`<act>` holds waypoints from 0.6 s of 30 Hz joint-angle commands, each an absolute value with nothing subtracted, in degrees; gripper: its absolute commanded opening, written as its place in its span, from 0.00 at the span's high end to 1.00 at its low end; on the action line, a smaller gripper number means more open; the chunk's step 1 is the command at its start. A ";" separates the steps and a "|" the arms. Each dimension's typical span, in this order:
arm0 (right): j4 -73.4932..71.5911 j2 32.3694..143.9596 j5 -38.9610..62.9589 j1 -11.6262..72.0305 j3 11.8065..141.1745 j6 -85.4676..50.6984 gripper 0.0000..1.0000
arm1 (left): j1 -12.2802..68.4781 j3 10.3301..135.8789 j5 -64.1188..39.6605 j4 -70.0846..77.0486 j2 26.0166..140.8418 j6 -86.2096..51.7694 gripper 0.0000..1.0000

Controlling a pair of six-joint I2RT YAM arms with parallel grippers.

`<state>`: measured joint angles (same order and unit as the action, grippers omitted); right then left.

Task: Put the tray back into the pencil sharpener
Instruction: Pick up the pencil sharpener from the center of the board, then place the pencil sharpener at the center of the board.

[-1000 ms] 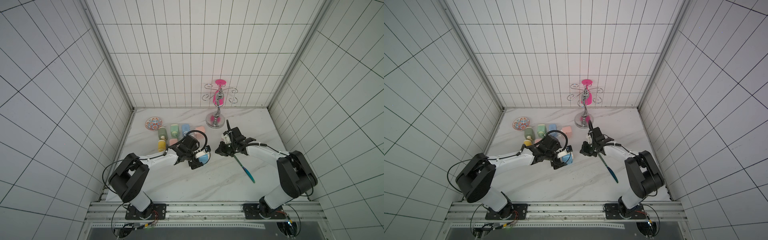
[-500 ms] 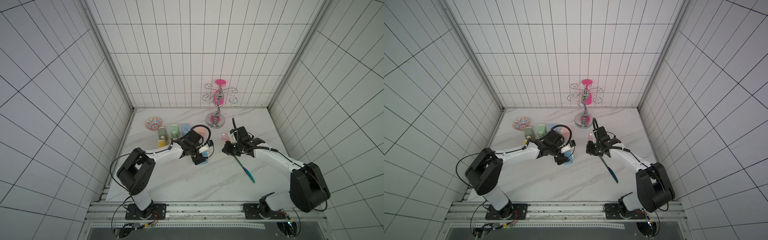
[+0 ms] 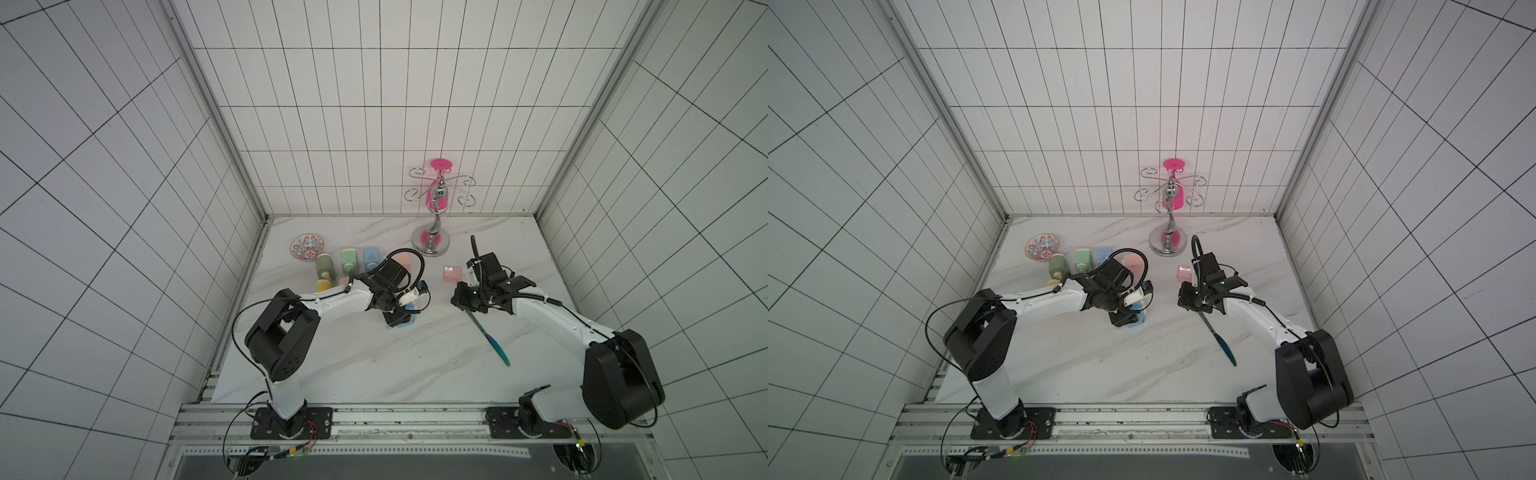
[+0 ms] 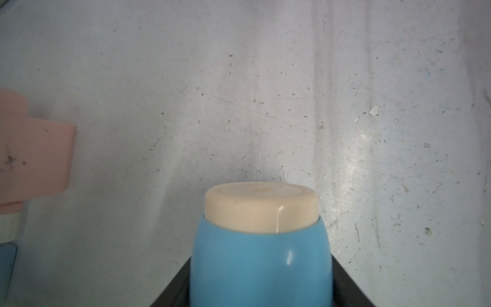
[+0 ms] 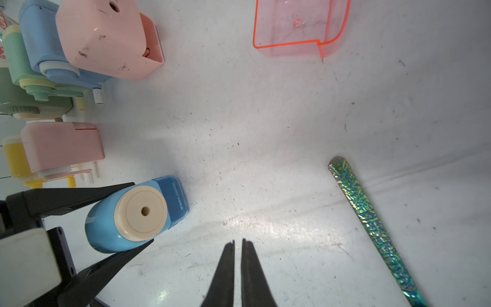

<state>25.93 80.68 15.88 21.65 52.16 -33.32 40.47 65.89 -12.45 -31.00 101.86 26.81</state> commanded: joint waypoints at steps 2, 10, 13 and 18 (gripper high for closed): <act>27.51 78.18 14.70 20.50 51.77 -32.31 0.90 | 40.35 66.79 -9.90 -31.29 98.62 23.68 0.56; 27.45 77.28 13.38 19.61 52.19 -32.06 0.91 | 38.54 65.46 -2.41 -29.09 89.86 4.25 0.85; 27.33 77.50 13.07 19.23 52.45 -32.04 0.91 | 37.98 66.69 4.79 -30.99 89.16 -7.21 1.00; 27.33 77.55 13.16 18.80 52.82 -31.93 0.91 | 37.97 66.73 10.55 -32.21 89.94 -21.59 1.00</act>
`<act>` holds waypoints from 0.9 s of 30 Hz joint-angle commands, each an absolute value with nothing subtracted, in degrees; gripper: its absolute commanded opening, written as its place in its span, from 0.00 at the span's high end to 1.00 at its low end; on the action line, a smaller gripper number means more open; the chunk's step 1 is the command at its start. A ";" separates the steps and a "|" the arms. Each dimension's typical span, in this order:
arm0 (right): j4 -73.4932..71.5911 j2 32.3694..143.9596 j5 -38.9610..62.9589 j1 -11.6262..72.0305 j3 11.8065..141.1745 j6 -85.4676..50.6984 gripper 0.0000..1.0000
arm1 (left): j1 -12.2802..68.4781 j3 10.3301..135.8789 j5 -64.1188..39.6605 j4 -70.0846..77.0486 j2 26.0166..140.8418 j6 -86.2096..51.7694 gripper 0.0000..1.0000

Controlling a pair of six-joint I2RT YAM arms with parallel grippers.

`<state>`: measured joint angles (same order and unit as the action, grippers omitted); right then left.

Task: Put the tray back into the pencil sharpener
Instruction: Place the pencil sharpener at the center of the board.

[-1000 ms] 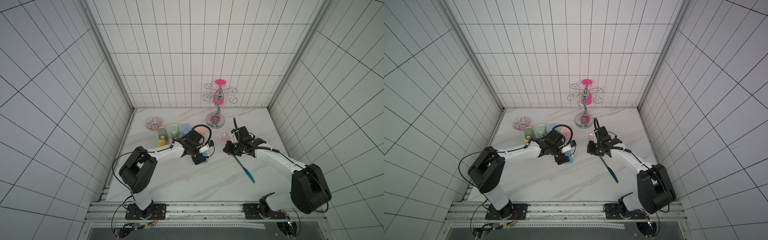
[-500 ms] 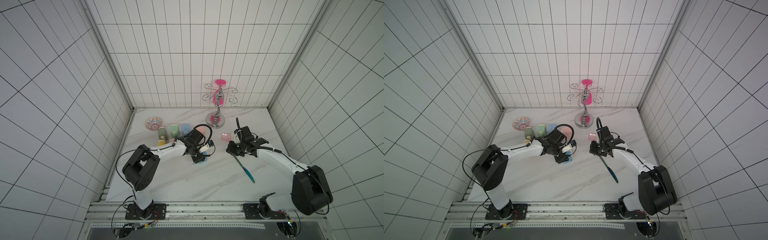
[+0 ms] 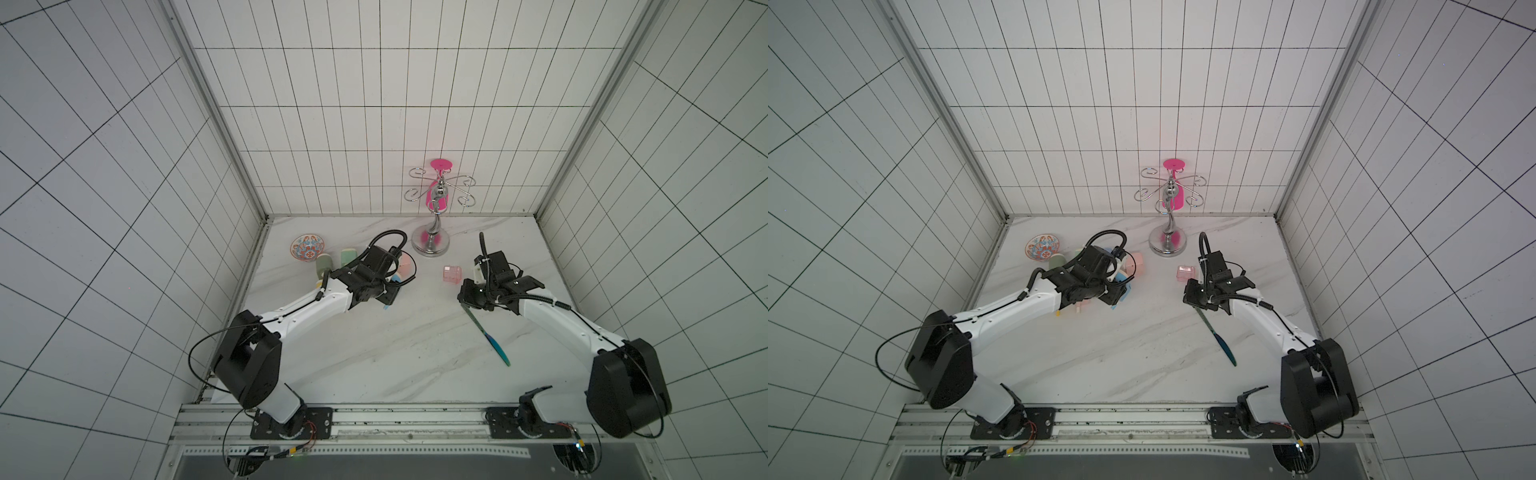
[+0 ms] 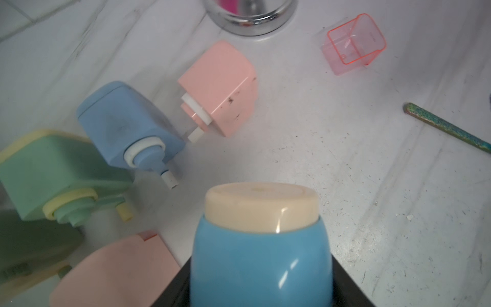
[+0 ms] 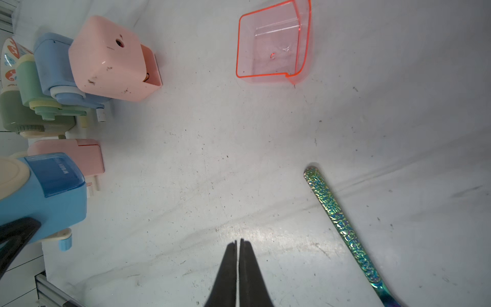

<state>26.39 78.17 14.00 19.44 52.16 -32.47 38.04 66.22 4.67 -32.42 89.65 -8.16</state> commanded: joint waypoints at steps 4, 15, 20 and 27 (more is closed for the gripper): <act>27.25 77.10 13.09 18.60 52.66 -32.25 0.91 | 37.88 67.71 14.48 -32.97 91.86 -30.69 1.00; 28.73 73.96 11.34 18.63 51.34 -33.21 0.91 | 37.62 77.59 18.14 -39.37 103.42 -40.93 1.00; 29.27 73.38 10.66 18.63 51.01 -33.54 0.91 | 37.62 78.49 21.01 -42.58 104.99 -43.64 1.00; 29.36 73.71 10.40 18.63 51.38 -33.77 0.91 | 37.44 75.23 20.56 -42.09 105.00 -43.59 1.00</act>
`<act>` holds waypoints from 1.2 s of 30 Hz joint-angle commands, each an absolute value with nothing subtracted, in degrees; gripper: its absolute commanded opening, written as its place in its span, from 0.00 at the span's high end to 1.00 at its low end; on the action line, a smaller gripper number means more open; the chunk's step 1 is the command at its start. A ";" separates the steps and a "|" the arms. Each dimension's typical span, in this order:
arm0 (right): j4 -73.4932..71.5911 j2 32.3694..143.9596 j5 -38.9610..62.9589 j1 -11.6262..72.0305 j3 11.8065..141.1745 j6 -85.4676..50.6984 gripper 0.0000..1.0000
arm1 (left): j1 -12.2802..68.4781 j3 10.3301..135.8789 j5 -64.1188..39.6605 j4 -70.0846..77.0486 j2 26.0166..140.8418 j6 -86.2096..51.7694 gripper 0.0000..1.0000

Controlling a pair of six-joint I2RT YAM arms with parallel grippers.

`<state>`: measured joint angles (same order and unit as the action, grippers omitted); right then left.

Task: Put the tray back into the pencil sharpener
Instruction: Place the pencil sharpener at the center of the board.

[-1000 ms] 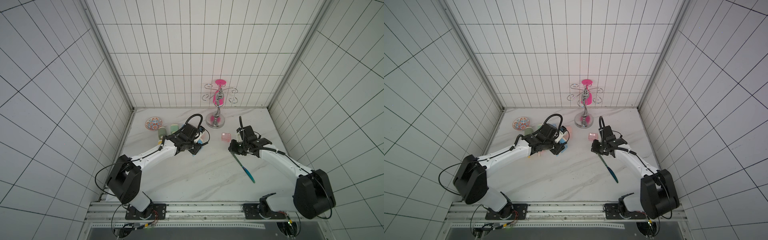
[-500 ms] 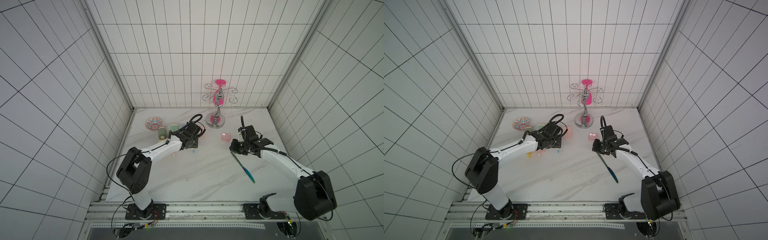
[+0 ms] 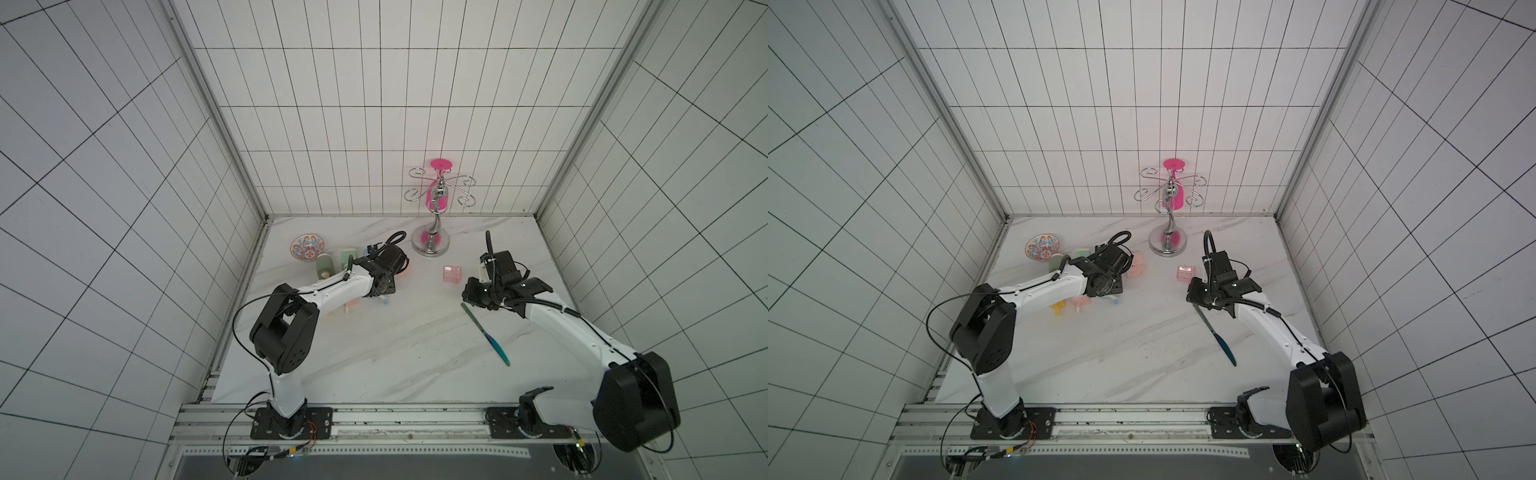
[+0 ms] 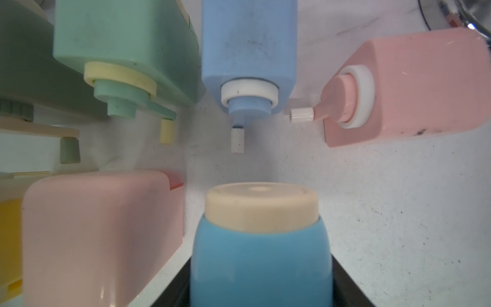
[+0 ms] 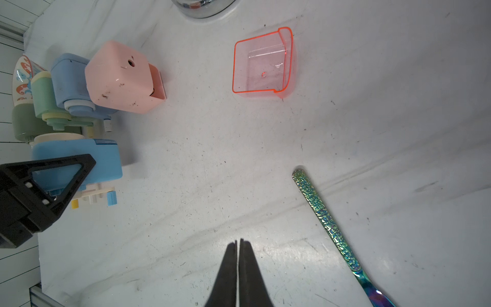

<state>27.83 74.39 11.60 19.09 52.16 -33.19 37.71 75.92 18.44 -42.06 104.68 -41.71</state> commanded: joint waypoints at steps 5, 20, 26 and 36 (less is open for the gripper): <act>29.47 73.90 10.37 18.62 51.76 -33.69 0.91 | 37.44 75.88 22.18 -42.01 106.05 -43.23 1.00; 30.77 72.70 9.77 18.63 51.66 -33.57 0.91 | 37.44 77.43 22.41 -42.97 109.82 -44.19 0.95; 30.85 72.64 9.76 18.63 51.51 -33.57 0.91 | 37.44 77.40 22.50 -43.59 110.04 -44.67 0.61; 30.86 72.51 9.89 18.59 51.33 -33.57 0.91 | 37.36 77.44 22.94 -43.58 109.38 -44.47 0.36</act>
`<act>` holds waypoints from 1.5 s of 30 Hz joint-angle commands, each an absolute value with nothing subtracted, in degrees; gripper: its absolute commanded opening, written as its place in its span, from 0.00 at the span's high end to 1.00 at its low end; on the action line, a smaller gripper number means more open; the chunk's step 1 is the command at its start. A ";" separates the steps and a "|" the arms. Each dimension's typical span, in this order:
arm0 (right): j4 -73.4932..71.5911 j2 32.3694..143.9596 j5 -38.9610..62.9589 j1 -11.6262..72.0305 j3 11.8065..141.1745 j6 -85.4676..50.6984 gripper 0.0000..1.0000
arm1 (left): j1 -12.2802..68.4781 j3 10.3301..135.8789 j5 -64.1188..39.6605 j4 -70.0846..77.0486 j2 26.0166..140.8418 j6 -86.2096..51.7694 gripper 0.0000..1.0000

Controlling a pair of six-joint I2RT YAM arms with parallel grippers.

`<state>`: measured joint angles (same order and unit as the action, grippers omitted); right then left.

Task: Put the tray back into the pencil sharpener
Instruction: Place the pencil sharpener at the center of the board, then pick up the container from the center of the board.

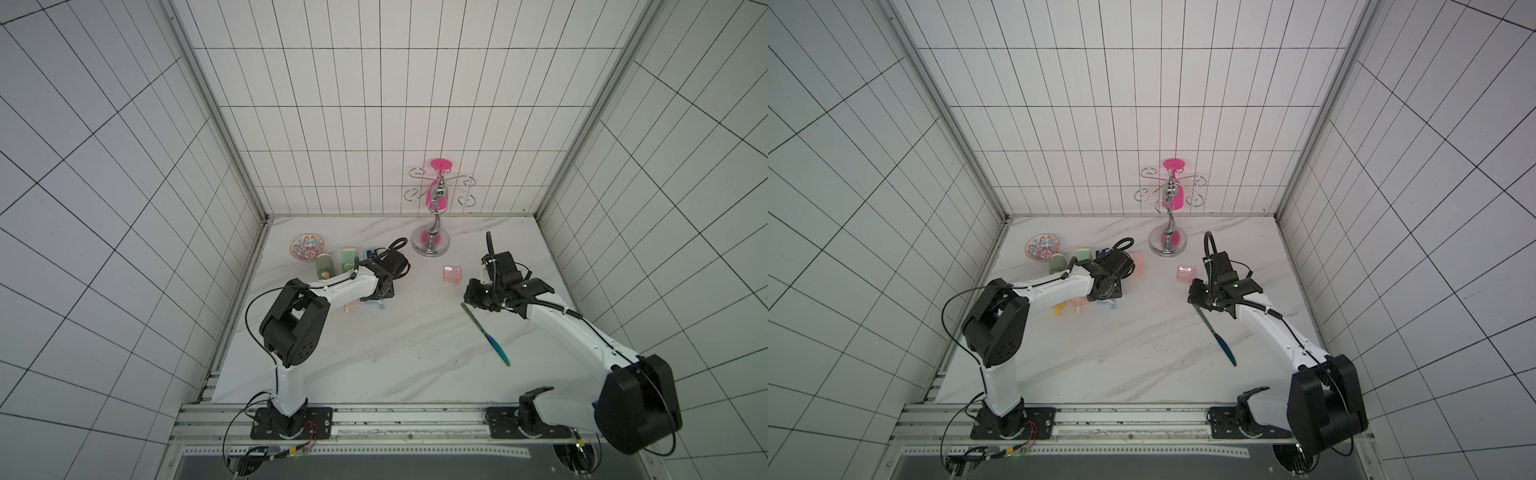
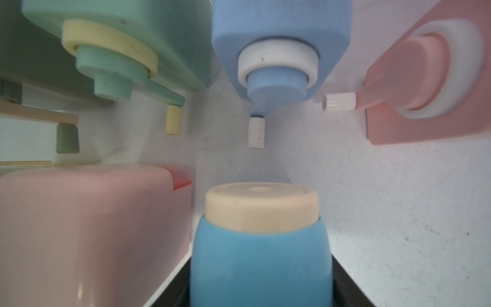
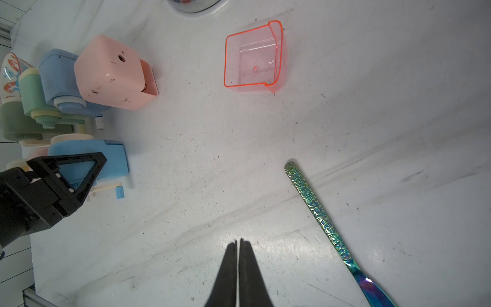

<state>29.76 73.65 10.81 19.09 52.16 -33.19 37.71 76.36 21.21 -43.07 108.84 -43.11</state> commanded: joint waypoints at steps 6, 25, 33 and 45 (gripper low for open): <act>30.94 72.51 9.88 18.63 51.41 -33.49 0.92 | 37.35 77.17 22.76 -43.11 108.91 -43.96 0.29; 31.38 72.59 9.71 18.59 52.03 -32.64 0.88 | 38.20 74.71 27.81 -36.10 95.41 -34.71 0.23; 31.85 73.24 8.13 18.63 53.03 -32.46 0.88 | 33.14 70.19 21.49 -20.63 87.61 -17.08 0.26; 25.18 84.56 6.04 15.88 58.70 -36.55 0.69 | 31.28 55.28 6.33 2.82 75.30 -3.87 0.25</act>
